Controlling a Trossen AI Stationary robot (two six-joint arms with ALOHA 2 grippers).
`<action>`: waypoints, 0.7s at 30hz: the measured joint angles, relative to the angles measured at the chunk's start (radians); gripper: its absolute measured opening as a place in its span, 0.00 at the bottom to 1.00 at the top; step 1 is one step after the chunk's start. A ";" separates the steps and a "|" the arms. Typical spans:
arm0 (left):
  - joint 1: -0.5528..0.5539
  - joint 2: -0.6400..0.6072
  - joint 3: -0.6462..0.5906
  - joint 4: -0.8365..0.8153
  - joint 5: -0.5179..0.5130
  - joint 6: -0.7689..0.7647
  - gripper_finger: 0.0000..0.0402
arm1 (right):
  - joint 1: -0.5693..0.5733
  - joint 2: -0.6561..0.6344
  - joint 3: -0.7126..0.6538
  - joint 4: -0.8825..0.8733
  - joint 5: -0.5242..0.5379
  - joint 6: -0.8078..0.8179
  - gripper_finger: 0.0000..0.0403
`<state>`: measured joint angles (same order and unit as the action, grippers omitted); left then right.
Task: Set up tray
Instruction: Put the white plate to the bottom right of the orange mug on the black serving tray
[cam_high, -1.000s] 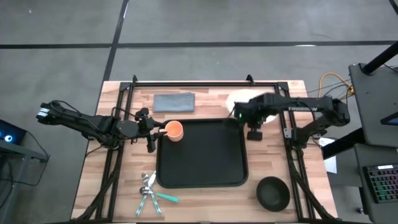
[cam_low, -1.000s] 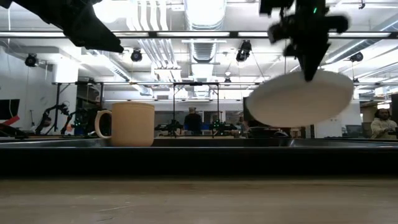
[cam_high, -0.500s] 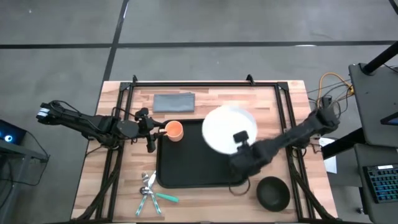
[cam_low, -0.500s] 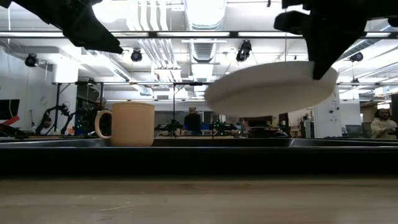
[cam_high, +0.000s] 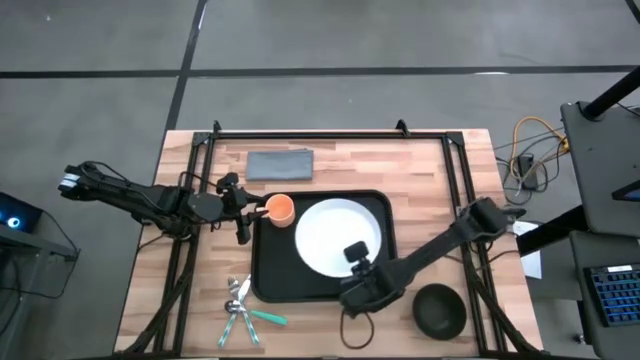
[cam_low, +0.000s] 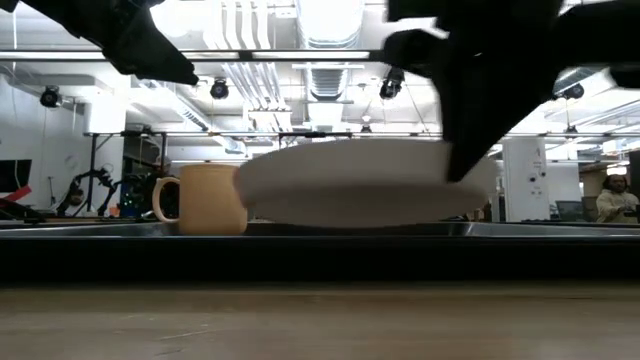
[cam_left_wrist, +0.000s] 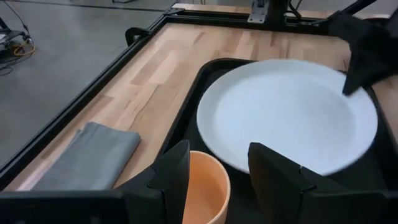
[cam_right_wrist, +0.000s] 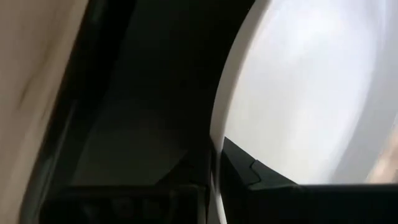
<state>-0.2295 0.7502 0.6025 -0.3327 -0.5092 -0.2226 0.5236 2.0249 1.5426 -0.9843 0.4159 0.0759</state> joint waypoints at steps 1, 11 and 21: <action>0.000 0.000 0.000 -0.001 0.000 0.000 0.36 | 0.000 0.018 0.017 0.013 0.003 -0.009 0.02; 0.000 0.000 0.000 0.000 0.002 -0.015 0.36 | -0.011 0.130 0.080 0.053 -0.016 -0.058 0.02; 0.000 0.000 -0.001 0.000 0.007 -0.020 0.36 | -0.039 0.134 0.070 0.075 -0.198 -0.063 0.05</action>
<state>-0.2295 0.7506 0.6018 -0.3332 -0.5026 -0.2424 0.4850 2.1591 1.6131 -0.9089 0.2179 0.0132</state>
